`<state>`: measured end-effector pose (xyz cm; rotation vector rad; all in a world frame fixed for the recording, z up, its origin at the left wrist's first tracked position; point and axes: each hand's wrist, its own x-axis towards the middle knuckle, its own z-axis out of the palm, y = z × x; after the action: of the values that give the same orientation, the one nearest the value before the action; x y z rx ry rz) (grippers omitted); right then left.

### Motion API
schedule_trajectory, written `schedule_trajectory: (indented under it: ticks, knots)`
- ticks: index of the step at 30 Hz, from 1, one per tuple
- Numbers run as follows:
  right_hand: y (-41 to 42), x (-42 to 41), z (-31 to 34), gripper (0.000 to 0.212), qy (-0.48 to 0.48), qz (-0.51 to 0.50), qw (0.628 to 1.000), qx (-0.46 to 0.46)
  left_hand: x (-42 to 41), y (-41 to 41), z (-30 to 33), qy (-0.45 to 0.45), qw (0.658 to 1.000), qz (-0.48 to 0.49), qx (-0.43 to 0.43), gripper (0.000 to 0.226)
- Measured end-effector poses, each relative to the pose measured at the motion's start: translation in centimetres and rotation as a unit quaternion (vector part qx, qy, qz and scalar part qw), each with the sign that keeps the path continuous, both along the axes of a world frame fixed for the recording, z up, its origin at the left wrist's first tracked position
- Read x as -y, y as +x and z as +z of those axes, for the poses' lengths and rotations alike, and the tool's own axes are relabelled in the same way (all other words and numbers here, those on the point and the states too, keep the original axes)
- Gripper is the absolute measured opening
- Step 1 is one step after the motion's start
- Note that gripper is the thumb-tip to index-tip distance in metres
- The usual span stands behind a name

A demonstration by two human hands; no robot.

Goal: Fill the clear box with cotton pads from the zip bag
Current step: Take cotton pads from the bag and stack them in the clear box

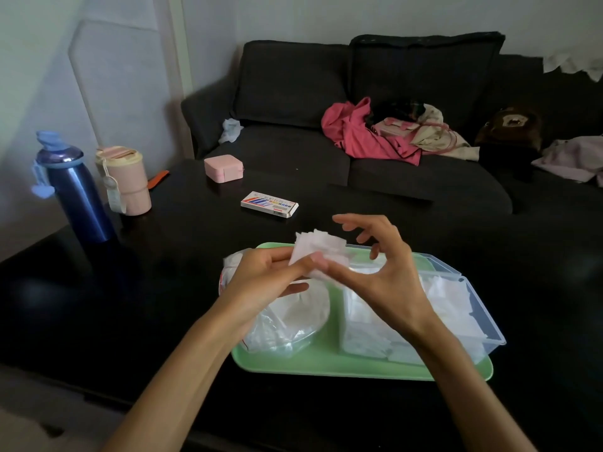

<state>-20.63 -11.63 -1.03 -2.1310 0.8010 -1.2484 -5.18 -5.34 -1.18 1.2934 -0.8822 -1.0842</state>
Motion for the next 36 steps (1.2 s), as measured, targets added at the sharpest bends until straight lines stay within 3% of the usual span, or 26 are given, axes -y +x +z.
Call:
schedule_trajectory:
  ticks: [3, 11, 15, 19, 22, 27, 33, 36]
  knots:
    - [-1.0, 0.5, 0.1, 0.056, 0.039, 0.051, 0.995, -0.077, 0.0, 0.2, -0.1, -0.003, 0.999, -0.046, 0.023, 0.010]
    - [-1.6, 0.8, -0.2, 0.015, 0.176, 0.076, 0.981, -0.003, -0.3, 0.8, 0.1, -0.031, 0.980, -0.142, 0.134, 0.015]
    - [-2.5, 1.3, 0.1, 0.033, 0.088, -0.002, 0.994, -0.068, -0.4, 1.1, -0.1, -0.034, 0.974, -0.146, 0.171, 0.012]
    - [-2.6, 0.6, 0.4, 0.037, 0.013, 0.067, 0.988, -0.140, -0.1, 1.2, -0.2, 0.009, 0.975, -0.126, 0.185, 0.010]
    - [-2.3, 0.3, 0.1, 0.031, 0.015, 0.074, 0.987, -0.141, 0.4, 0.9, 0.0, 0.052, 0.982, -0.110, 0.145, 0.010]
    - [-3.3, 0.0, -0.1, 0.023, -0.004, -0.016, 0.999, -0.031, 1.1, -0.6, 0.5, 0.060, 0.990, -0.126, -0.025, 0.017]
    - [-5.0, 0.2, -1.2, 0.020, 0.085, -0.050, 0.993, 0.060, 2.5, -3.4, 0.2, 0.058, 0.989, -0.133, -0.032, 0.028]
    - [-5.8, 0.5, -1.5, 0.019, 0.052, -0.136, 0.988, 0.057, 2.9, -5.4, -0.2, 0.049, 0.987, -0.123, -0.087, 0.030]
